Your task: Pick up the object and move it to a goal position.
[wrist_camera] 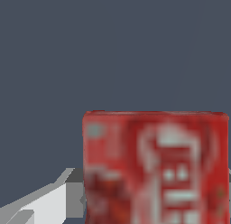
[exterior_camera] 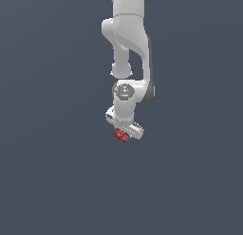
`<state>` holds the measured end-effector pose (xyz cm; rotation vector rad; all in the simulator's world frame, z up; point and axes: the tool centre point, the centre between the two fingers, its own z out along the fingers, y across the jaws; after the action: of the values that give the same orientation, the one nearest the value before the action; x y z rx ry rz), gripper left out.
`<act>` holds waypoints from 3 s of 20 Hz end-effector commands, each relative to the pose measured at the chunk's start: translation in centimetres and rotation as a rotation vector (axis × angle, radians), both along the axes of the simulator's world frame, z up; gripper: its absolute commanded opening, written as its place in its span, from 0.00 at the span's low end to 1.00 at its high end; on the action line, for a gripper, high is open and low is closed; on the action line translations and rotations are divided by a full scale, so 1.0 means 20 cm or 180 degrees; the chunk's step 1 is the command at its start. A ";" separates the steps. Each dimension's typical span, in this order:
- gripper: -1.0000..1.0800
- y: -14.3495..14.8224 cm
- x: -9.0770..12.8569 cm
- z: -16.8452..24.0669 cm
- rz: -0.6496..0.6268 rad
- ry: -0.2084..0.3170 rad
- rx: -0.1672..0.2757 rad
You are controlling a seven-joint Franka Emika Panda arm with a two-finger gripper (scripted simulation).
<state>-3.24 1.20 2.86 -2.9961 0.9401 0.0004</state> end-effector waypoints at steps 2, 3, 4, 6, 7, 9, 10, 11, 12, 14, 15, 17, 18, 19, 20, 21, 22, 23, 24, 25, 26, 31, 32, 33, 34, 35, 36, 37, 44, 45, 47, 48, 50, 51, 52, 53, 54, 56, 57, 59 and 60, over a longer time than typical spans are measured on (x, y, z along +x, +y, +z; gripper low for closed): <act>0.00 -0.03 -0.02 0.07 -0.0003 -0.0003 0.0002; 0.00 -0.04 -0.03 0.10 -0.0003 -0.0003 0.0002; 0.00 -0.05 -0.03 0.12 -0.0003 -0.0003 0.0002; 0.00 -0.08 -0.05 0.19 -0.0003 -0.0003 0.0002; 0.00 -0.10 -0.06 0.22 -0.0004 -0.0002 0.0003; 0.00 -0.13 -0.08 0.30 -0.0004 -0.0002 0.0003; 0.00 -0.15 -0.09 0.34 -0.0005 -0.0002 0.0005; 0.00 -0.17 -0.11 0.39 -0.0005 -0.0002 0.0005; 0.00 -0.19 -0.12 0.43 -0.0005 -0.0002 0.0005; 0.00 -0.23 -0.15 0.53 -0.0007 -0.0001 0.0007; 0.00 -0.25 -0.16 0.57 -0.0007 -0.0001 0.0007; 0.00 -0.29 -0.19 0.67 -0.0008 -0.0001 0.0007; 0.00 -0.31 -0.20 0.72 -0.0008 -0.0001 0.0007; 0.00 -0.34 -0.21 0.77 -0.0010 0.0000 0.0008; 0.00 -0.36 -0.23 0.83 -0.0010 0.0000 0.0008; 0.00 -0.38 -0.24 0.88 -0.0010 0.0000 0.0008; 0.00 -0.41 -0.26 0.94 -0.0010 0.0000 0.0008; 0.00 -0.43 -0.27 0.99 -0.0012 0.0000 0.0007; 0.00 -0.46 -0.29 1.05 -0.0012 0.0000 0.0007; 0.00 -0.48 -0.30 1.10 -0.0012 0.0000 0.0007; 0.00 -0.50 -0.32 1.16 -0.0012 0.0000 0.0007; 0.00 -0.62 -0.38 1.42 -0.0016 0.0001 0.0004; 0.00 -0.64 -0.40 1.47 -0.0016 0.0001 0.0004; 0.00 -0.66 -0.41 1.52 -0.0016 0.0001 0.0004; 0.00 -0.68 -0.42 1.57 -0.0017 0.0001 0.0002; 0.00 -0.70 -0.43 1.62 -0.0017 0.0001 0.0002; 0.00 -0.73 -0.45 1.67 -0.0017 0.0001 0.0002; 0.00 -0.75 -0.46 1.72 -0.0017 0.0001 0.0002; 0.00 -0.88 -0.53 2.05 -0.0016 0.0001 -0.0001; 0.00 -0.90 -0.54 2.09 -0.0016 0.0001 -0.0001; 0.00 -0.93 -0.55 2.16 -0.0015 0.0001 -0.0002; 0.00 -0.94 -0.55 2.19 -0.0015 0.0001 -0.0002; 0.00 -0.97 -0.56 2.24 -0.0013 0.0001 -0.0002; 0.00 -0.98 -0.57 2.26 -0.0013 0.0001 -0.0002; 0.00 -0.98 -0.57 2.28 -0.0013 0.0001 -0.0002; 0.00 -0.99 -0.57 2.30 -0.0012 0.0001 -0.0004; 0.00 -1.00 -0.57 2.32 -0.0012 0.0001 -0.0004; 0.00 -1.01 -0.58 2.34 -0.0012 0.0001 -0.0004; 0.00 -1.01 -0.58 2.35 -0.0012 0.0001 -0.0004; 0.00 -1.02 -0.58 2.36 -0.0010 0.0001 -0.0005; 0.00 -1.02 -0.58 2.36 -0.0010 0.0001 -0.0005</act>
<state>-14.75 -19.07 49.89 -2.9957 0.9460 -0.0010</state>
